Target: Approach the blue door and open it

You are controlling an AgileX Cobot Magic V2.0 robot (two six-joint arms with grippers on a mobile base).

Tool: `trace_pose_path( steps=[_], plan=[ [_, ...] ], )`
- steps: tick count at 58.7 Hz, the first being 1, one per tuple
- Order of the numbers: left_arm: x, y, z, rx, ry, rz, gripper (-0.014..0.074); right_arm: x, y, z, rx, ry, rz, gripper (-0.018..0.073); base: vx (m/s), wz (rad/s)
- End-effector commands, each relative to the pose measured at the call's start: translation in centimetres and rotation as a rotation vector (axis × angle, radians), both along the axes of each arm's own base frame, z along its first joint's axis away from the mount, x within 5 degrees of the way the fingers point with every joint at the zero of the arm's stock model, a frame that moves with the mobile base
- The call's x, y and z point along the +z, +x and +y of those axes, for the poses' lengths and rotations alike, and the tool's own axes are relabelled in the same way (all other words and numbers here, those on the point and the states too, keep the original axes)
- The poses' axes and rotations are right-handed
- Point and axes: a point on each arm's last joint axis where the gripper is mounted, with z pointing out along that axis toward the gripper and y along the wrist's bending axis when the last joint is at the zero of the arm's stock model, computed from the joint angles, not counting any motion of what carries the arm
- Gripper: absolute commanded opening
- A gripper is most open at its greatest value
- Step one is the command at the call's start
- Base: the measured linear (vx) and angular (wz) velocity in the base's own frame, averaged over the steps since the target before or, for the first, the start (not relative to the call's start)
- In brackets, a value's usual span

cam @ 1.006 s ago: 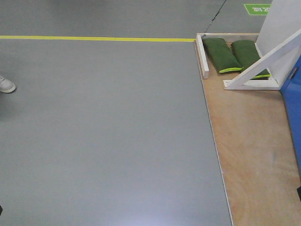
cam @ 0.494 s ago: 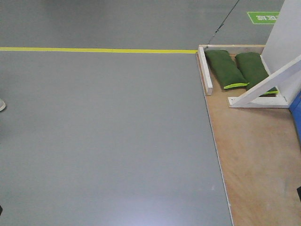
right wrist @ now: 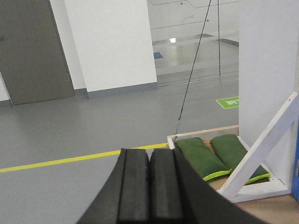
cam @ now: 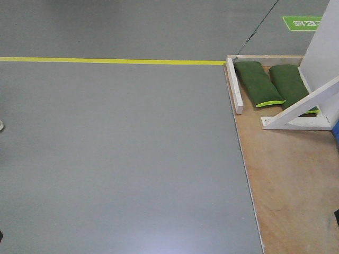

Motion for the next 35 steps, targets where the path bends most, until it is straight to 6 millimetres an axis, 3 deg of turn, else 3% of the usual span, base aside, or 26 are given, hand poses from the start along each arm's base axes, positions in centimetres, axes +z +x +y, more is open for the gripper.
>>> trace_pose_path(
  steps=[1,35],
  plan=[
    [1.65,-0.08,-0.09,-0.011,-0.007,-0.115,0.0073,0.64,0.08,-0.07,-0.009,-0.012,-0.073,0.0012,0.07,0.03],
    [1.65,-0.08,-0.09,-0.011,-0.007,-0.115,0.0073,0.64,0.08,-0.07,-0.009,-0.012,-0.073,0.0012,0.03,0.01]
  ],
)
